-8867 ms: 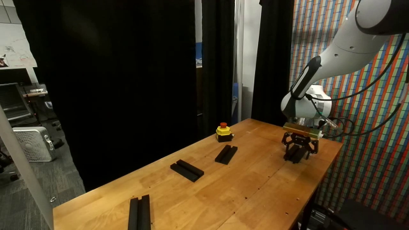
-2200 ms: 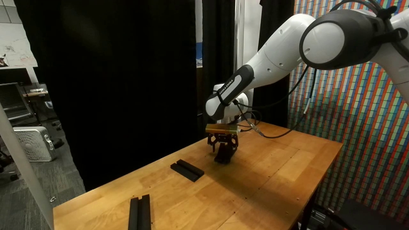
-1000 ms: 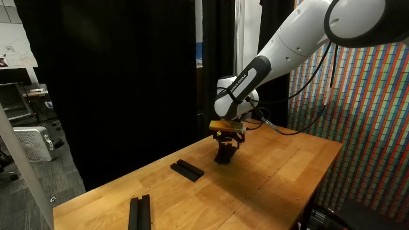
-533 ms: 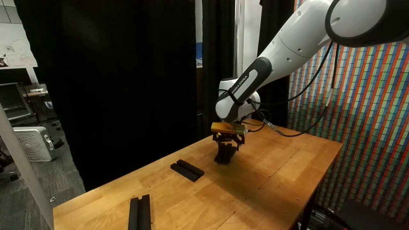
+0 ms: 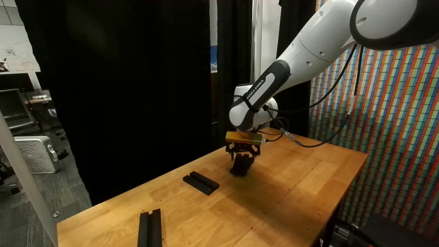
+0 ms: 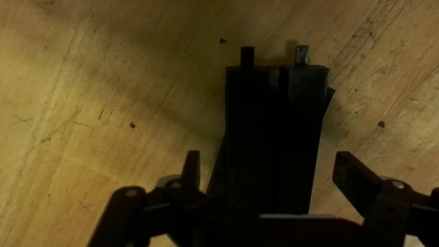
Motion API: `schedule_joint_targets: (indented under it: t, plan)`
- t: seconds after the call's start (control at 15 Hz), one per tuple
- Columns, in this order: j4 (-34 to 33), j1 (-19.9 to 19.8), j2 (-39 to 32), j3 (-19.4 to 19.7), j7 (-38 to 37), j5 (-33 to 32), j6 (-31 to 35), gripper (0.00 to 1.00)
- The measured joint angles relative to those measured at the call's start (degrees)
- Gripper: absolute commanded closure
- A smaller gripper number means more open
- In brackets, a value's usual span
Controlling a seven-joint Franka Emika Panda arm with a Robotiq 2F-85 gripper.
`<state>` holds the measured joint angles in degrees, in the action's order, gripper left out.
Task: Stack the black objects
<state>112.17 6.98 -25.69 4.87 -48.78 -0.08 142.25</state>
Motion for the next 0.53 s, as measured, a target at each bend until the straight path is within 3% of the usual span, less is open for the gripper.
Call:
schedule_joint_targets:
  t: [0.53]
  plan:
    - [-0.09,-1.27,-0.82,-0.36,5.08,3.5,-0.06,0.0]
